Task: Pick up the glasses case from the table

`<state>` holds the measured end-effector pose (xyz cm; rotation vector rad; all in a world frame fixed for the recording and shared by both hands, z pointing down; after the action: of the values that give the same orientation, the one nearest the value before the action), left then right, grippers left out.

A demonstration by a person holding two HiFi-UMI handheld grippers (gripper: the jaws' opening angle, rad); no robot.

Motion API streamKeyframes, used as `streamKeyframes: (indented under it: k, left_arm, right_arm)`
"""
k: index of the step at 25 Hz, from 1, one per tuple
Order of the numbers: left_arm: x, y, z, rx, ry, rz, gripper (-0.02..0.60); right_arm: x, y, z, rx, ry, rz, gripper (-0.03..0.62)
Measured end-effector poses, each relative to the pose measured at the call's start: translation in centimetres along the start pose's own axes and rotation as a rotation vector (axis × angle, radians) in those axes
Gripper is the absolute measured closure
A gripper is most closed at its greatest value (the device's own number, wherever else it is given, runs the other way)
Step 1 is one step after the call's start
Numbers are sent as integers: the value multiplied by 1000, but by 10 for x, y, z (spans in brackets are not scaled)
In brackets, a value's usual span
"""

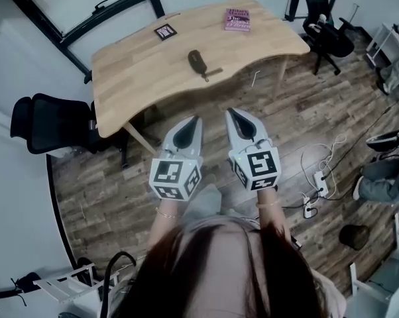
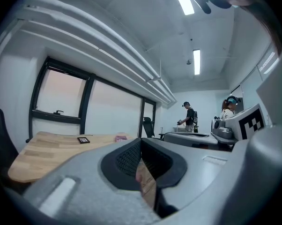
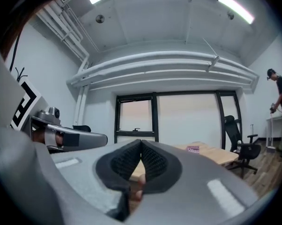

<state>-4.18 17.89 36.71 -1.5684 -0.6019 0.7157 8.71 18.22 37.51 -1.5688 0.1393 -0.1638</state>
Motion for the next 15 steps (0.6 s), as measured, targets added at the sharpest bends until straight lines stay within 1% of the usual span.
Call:
streamKeyframes:
  k: [10,15]
  left_arm:
    - [-58,6,-37,-6,-16,16,572]
    - [-85,8,-52,-7,-25,14,572]
  right_arm:
    - [-6,1,-66,-9,5,25,591]
    - [-10,-2,-98,-40,13,29,591]
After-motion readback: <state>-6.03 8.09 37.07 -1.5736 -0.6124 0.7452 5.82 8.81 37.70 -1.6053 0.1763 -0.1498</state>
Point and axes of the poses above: the fingertips, and each gripper's own axes: z backward along the fingers, x to its right, y out of its top, the point moved 5 cm from there along z, backward along the fingers, and after that the axes turned 12 degrees about -y, right-handed, at the moved point
